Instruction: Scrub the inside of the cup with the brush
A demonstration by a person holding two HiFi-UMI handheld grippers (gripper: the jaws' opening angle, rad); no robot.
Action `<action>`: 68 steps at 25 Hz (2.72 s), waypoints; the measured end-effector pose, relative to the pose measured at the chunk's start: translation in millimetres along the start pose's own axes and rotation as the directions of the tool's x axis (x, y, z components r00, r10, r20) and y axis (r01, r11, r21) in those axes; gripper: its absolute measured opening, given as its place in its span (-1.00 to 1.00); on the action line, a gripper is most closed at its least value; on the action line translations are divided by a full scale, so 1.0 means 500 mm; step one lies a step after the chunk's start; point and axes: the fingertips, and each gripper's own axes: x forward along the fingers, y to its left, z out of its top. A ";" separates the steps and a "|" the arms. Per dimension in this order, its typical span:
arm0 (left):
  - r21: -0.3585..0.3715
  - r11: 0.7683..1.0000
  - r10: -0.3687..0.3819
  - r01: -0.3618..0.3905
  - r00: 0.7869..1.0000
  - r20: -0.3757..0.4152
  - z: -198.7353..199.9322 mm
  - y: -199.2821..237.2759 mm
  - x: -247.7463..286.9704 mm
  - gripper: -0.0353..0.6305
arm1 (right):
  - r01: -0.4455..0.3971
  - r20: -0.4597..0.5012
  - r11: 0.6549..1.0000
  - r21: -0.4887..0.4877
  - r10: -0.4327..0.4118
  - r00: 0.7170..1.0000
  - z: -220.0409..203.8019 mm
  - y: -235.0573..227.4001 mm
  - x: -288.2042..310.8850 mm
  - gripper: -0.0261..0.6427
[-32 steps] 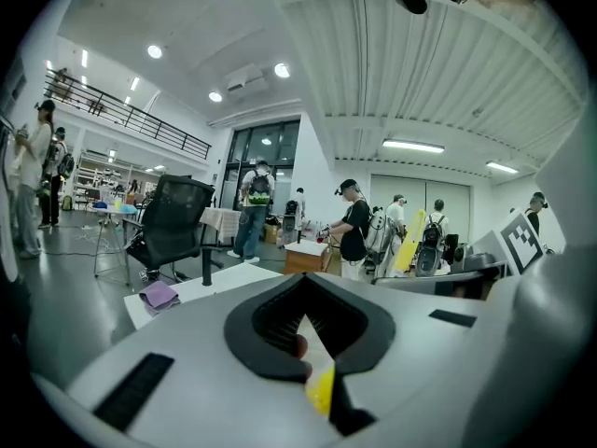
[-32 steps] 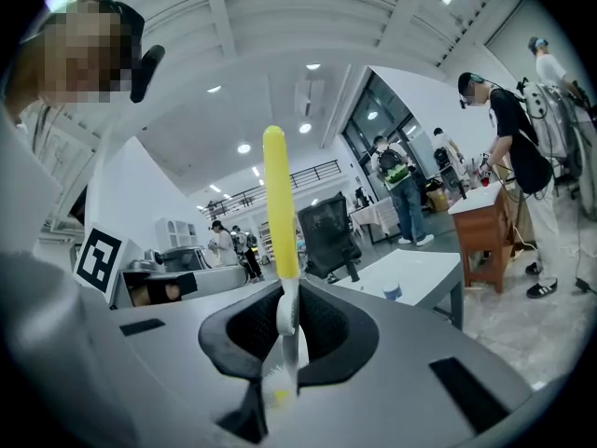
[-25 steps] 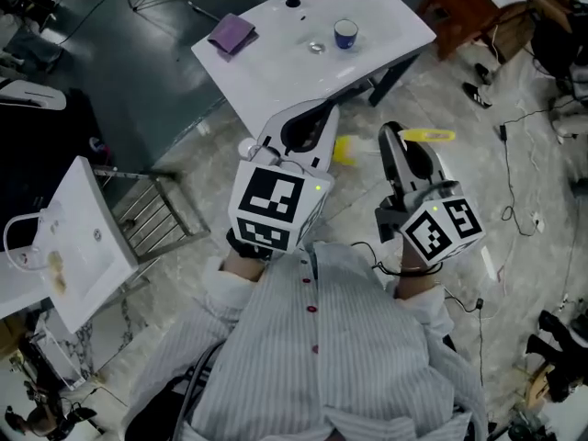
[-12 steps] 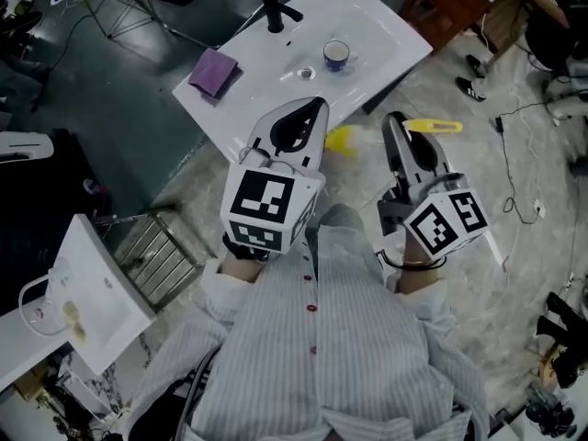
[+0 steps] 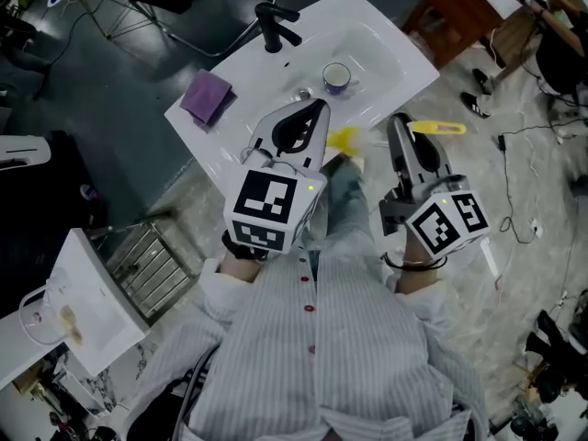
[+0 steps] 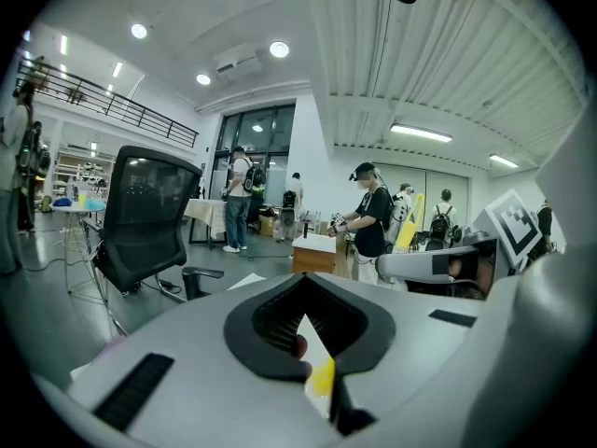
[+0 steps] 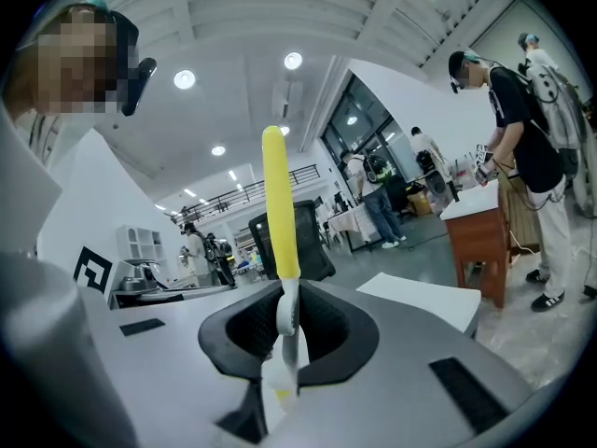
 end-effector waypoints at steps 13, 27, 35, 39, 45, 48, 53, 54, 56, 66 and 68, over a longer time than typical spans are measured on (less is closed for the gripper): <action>-0.042 0.981 0.189 -0.188 0.982 0.017 0.098 0.081 0.233 -0.87 | -0.197 -0.089 0.980 -0.010 0.196 0.977 0.133 -0.168 0.207 -0.76; -0.114 0.899 0.423 -0.422 0.906 -0.015 0.111 0.147 0.351 -0.87 | -0.396 -0.192 0.918 0.007 0.390 0.901 0.195 -0.273 0.351 -0.76; -0.093 0.893 0.434 -0.440 0.897 -0.081 0.070 0.210 0.356 -0.87 | -0.413 -0.233 0.910 0.039 0.410 0.882 0.166 -0.252 0.416 -0.76; -0.091 0.904 0.410 -0.418 0.907 -0.095 0.055 0.228 0.367 -0.87 | -0.401 -0.243 0.915 0.048 0.400 0.883 0.151 -0.259 0.437 -0.76; -0.115 0.909 0.387 -0.400 0.914 -0.122 0.023 0.237 0.383 -0.87 | -0.384 -0.261 0.921 0.062 0.387 0.884 0.129 -0.265 0.457 -0.76; -0.112 0.911 0.381 -0.398 0.913 -0.149 0.001 0.247 0.389 -0.87 | -0.378 -0.269 0.923 0.071 0.382 0.884 0.113 -0.270 0.471 -0.76; -0.125 0.912 0.363 -0.390 0.911 -0.196 -0.043 0.252 0.397 -0.87 | -0.369 -0.299 0.925 0.088 0.378 0.876 0.088 -0.272 0.490 -0.76; -0.125 0.912 0.361 -0.390 0.909 -0.207 -0.052 0.255 0.400 -0.87 | -0.369 -0.304 0.925 0.093 0.379 0.874 0.083 -0.273 0.494 -0.76; -0.127 0.914 0.350 -0.385 0.908 -0.230 -0.075 0.255 0.407 -0.87 | -0.365 -0.313 0.925 0.101 0.378 0.871 0.073 -0.279 0.499 -0.76; -0.194 0.918 0.266 -0.345 0.901 -0.343 -0.217 0.253 0.434 -0.87 | -0.340 -0.375 0.933 0.119 0.359 0.855 0.003 -0.311 0.530 -0.76; -0.196 0.922 0.243 -0.334 0.892 -0.380 -0.250 0.243 0.441 -0.86 | -0.334 -0.388 0.934 0.124 0.356 0.850 -0.009 -0.318 0.531 -0.76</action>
